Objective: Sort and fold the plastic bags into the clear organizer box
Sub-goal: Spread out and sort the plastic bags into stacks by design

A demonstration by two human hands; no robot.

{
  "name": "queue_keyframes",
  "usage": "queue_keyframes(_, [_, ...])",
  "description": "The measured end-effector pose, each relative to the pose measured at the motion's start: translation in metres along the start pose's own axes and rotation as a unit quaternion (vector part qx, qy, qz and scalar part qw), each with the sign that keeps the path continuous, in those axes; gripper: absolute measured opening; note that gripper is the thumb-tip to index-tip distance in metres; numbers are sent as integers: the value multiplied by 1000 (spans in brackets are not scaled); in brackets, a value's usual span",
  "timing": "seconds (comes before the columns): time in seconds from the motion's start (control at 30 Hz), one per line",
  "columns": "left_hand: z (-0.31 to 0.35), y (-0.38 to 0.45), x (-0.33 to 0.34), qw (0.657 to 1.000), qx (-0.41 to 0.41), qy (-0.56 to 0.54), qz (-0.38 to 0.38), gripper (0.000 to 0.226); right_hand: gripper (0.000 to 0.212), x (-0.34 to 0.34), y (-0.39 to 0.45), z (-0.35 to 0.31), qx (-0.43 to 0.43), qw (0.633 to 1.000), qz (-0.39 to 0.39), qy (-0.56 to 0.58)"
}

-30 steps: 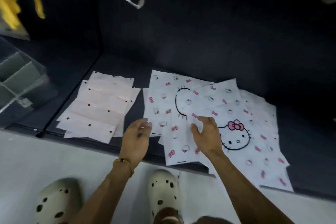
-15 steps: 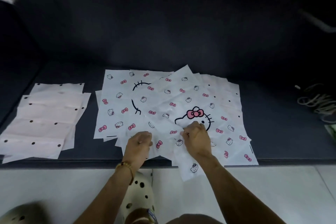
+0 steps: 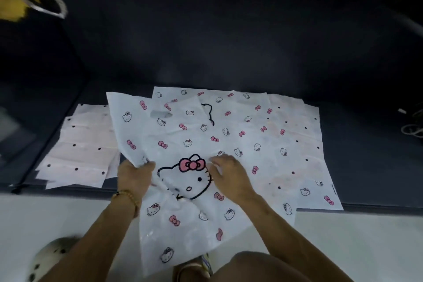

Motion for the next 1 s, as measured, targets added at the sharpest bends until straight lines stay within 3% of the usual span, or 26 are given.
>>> queue_keyframes(0.1, [-20,15,-41,999,-17,27,33,18,36,-11,28,11,13,995,41,-90])
queue_keyframes(0.27, [-49,28,-75,998,-44,26,28,12,82,24,72,28,-4,964,-143,-222])
queue_keyframes(0.37, [-54,30,-77,999,-42,14,21,13,71,26,89,41,22,956,-175,-236])
queue_keyframes(0.47, [-56,32,-75,999,-42,-7,20,13,32,9,97,27,-33,975,-62,-212])
queue_keyframes(0.53, [-57,34,-74,999,-40,-14,13,13,21,9,96,19,-58,965,-30,-253])
queue_keyframes(0.67, [-56,38,-76,999,-45,-19,16,13,23,-3,106,11,-9,974,-14,-227])
queue_keyframes(0.83, [-50,35,-77,998,-50,-34,31,9,24,-37,122,-19,42,993,92,-59])
queue_keyframes(1.0, [-55,33,-86,991,-89,-44,85,21,23,-63,119,-48,87,972,209,61])
Point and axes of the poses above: each hand's wrist, its own y-axis towards the middle knuckle, its own x-axis out of the palm, z = x × y, the point moved 8 cm from there along y, towards the middle knuckle, and after that the axes turned 13 degrees about y, right-handed, at the moved point
